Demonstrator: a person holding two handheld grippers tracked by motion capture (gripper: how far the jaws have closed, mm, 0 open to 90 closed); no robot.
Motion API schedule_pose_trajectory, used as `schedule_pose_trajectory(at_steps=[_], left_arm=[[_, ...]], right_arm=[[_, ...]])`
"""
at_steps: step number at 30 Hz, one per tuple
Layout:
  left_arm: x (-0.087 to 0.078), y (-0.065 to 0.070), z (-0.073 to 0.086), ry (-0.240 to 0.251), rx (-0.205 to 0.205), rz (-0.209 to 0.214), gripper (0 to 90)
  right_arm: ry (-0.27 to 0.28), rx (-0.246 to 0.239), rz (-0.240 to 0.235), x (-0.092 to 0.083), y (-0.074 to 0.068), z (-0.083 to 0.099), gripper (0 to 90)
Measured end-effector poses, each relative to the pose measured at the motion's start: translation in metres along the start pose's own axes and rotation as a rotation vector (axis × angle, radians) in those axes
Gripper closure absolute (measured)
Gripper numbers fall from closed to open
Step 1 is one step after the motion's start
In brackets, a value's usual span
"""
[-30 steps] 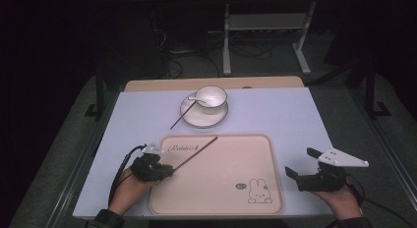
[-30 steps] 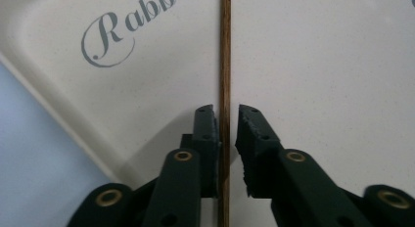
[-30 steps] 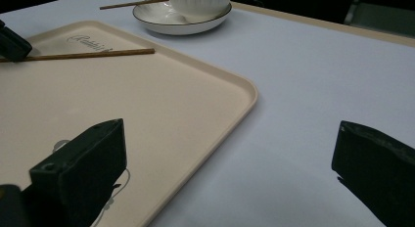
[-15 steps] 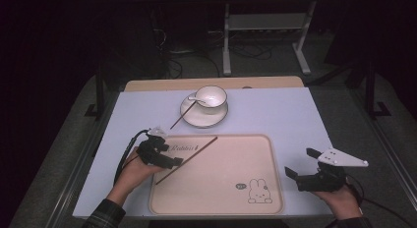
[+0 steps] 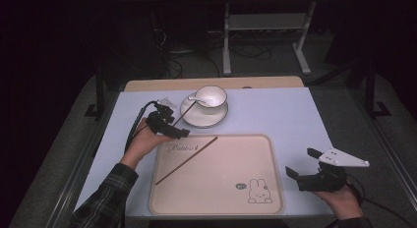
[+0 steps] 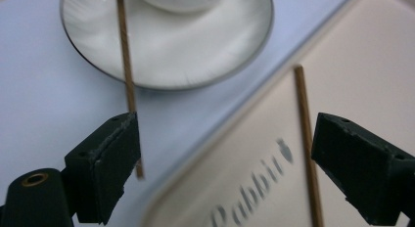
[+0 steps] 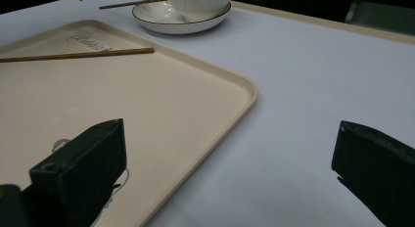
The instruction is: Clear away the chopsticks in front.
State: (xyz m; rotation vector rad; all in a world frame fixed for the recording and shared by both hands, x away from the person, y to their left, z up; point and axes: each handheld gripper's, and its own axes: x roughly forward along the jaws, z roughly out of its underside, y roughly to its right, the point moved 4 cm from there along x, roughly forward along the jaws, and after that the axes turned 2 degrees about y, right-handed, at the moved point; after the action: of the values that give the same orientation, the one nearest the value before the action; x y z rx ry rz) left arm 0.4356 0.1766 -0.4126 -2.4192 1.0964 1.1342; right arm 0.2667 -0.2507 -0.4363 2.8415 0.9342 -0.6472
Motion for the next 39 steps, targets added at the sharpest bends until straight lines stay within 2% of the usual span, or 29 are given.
schedule_pose_trajectory(at_steps=[1, 4, 9, 10, 11, 13, 16, 18, 20, 22, 25, 28, 33, 39], left_arm=[[0.000, 0.000, 0.000, 0.000, 0.000, 0.000, 10.5], [0.010, -0.014, -0.015, 0.002, -0.011, -0.004, 10.7], [0.021, -0.027, -0.028, 0.013, 0.004, -0.030, 12.7], [0.028, -0.034, -0.032, 0.018, -0.003, -0.029, 13.4], [0.028, -0.034, -0.032, 0.018, -0.003, -0.029, 13.8], [0.040, -0.043, -0.036, 0.014, 0.004, -0.048, 16.2], [0.054, -0.049, -0.036, -0.007, 0.014, -0.088, 25.1], [0.057, -0.050, -0.036, -0.005, 0.014, -0.091, 32.2], [0.063, -0.052, -0.036, -0.009, 0.005, -0.089, 34.0], [0.070, -0.053, -0.037, -0.005, 0.006, -0.114, 44.8], [0.076, -0.055, -0.038, -0.024, 0.005, -0.134, 54.9], [0.080, -0.057, -0.038, -0.016, -0.002, -0.132, 66.3], [0.082, -0.059, -0.038, -0.007, -0.023, -0.132, 77.0], [0.081, -0.062, -0.038, 0.008, -0.043, -0.133, 84.1]], right_arm=[[0.000, 0.000, 0.000, 0.000, 0.000, 0.000, 0.0], [0.002, 0.000, 0.000, 0.000, 0.000, 0.000, 0.0], [0.003, 0.003, 0.000, -0.001, 0.001, 0.000, 0.0], [0.004, 0.002, -0.001, -0.001, 0.002, 0.000, 0.0], [0.004, 0.002, -0.001, -0.001, 0.002, 0.000, 0.0], [0.004, 0.002, -0.003, -0.001, 0.002, 0.000, 0.0], [0.006, 0.004, -0.003, -0.001, 0.002, 0.000, 0.0], [0.009, 0.007, -0.003, -0.001, 0.002, 0.000, 0.0], [0.010, 0.008, -0.004, -0.002, 0.002, 0.000, 0.0], [0.011, 0.009, -0.004, -0.002, 0.003, 0.000, 0.0], [0.013, 0.013, -0.005, -0.002, 0.003, 0.000, 0.0], [0.012, 0.011, -0.005, -0.002, 0.003, 0.000, 0.0], [0.015, 0.014, -0.004, -0.002, 0.003, 0.000, 0.0], [0.016, 0.013, -0.004, -0.003, 0.003, 0.000, 0.0]])
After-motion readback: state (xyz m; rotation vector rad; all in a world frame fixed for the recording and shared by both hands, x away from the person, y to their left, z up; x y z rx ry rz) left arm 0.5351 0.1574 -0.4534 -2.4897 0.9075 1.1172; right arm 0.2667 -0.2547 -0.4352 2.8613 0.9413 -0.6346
